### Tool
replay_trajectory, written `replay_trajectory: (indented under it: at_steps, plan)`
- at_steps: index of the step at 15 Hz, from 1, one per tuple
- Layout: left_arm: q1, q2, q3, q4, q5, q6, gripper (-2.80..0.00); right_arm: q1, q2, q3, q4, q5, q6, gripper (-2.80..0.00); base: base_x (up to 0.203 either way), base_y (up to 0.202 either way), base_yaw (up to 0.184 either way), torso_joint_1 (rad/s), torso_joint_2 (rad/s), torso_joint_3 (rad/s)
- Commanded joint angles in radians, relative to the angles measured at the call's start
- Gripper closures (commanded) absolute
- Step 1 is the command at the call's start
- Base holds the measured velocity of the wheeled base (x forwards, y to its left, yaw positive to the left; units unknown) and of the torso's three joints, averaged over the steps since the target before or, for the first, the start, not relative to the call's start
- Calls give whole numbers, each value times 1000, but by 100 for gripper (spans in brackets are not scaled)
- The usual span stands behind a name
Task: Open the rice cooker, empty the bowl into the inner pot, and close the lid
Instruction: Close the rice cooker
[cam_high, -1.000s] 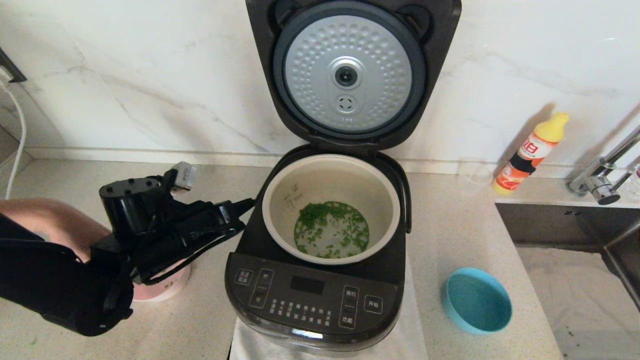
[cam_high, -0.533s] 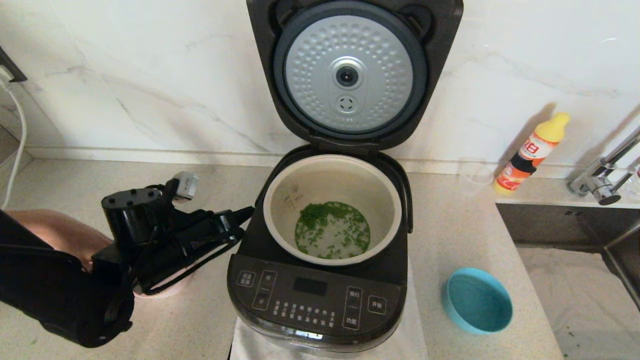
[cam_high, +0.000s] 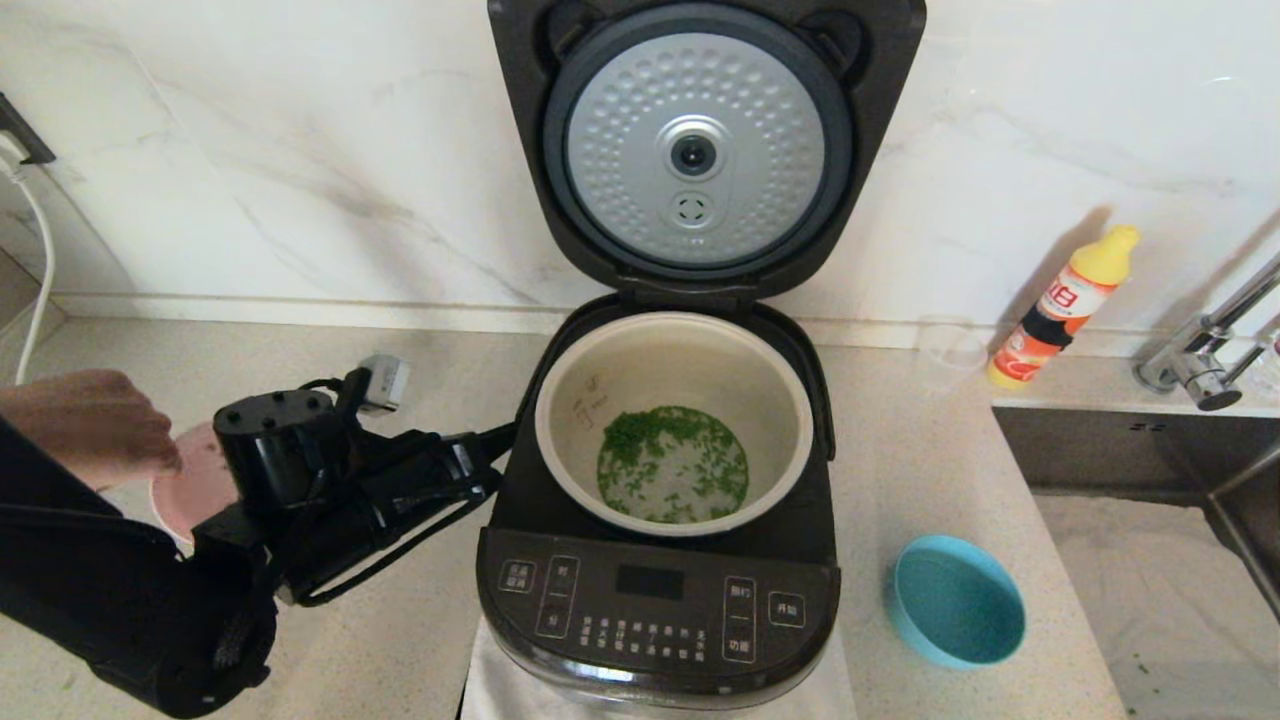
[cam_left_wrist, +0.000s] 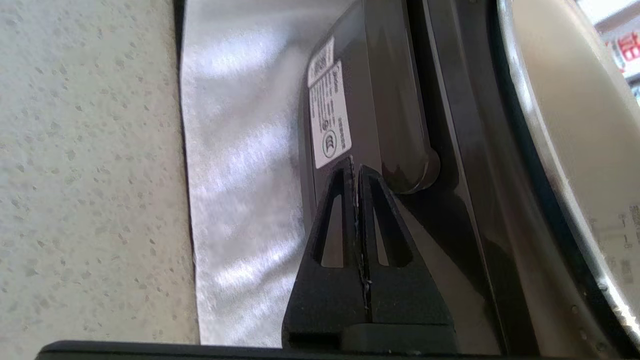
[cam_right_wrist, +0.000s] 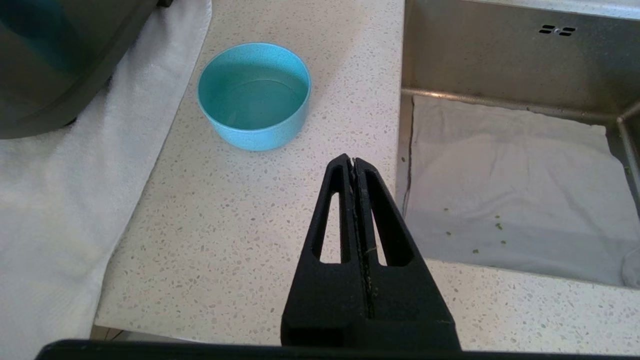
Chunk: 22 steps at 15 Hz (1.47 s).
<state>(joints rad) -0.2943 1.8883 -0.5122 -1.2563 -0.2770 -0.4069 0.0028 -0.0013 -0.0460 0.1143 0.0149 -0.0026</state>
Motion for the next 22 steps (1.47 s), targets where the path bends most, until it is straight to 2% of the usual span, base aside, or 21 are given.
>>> replay_trajectory:
  at_steps: [1, 9, 14, 15, 17, 20, 22]
  plan:
    - [-9, -5, 19, -3, -2, 0, 0, 0, 0, 0, 1, 0, 0, 0, 0, 0, 0, 0, 0, 0]
    - [-9, -52, 56, -3, 4, 0, 0, 0, 0, 0, 1, 1, 0, 0, 0, 0, 0, 0, 0, 0]
    - [60, -195, 105, 41, 105, 0, 0, 0, 0, 0, 1, 0, 0, 0, 0, 0, 0, 0, 0, 0]
    - [66, -243, 99, 99, 137, 0, 0, 0, 0, 0, 1, 0, 0, 0, 0, 0, 0, 0, 0, 0]
    - [73, -322, 31, 359, 238, 3, 0, 0, 0, 0, 1, 0, 0, 0, 0, 0, 0, 0, 0, 0]
    - [74, -435, -224, 812, 417, 5, 0, 0, 0, 0, 1, 0, 0, 0, 0, 0, 0, 0, 0, 0]
    - [74, -524, -372, 1004, 466, 11, 0, 0, 0, 0, 1, 0, 0, 0, 0, 0, 0, 0, 0, 0]
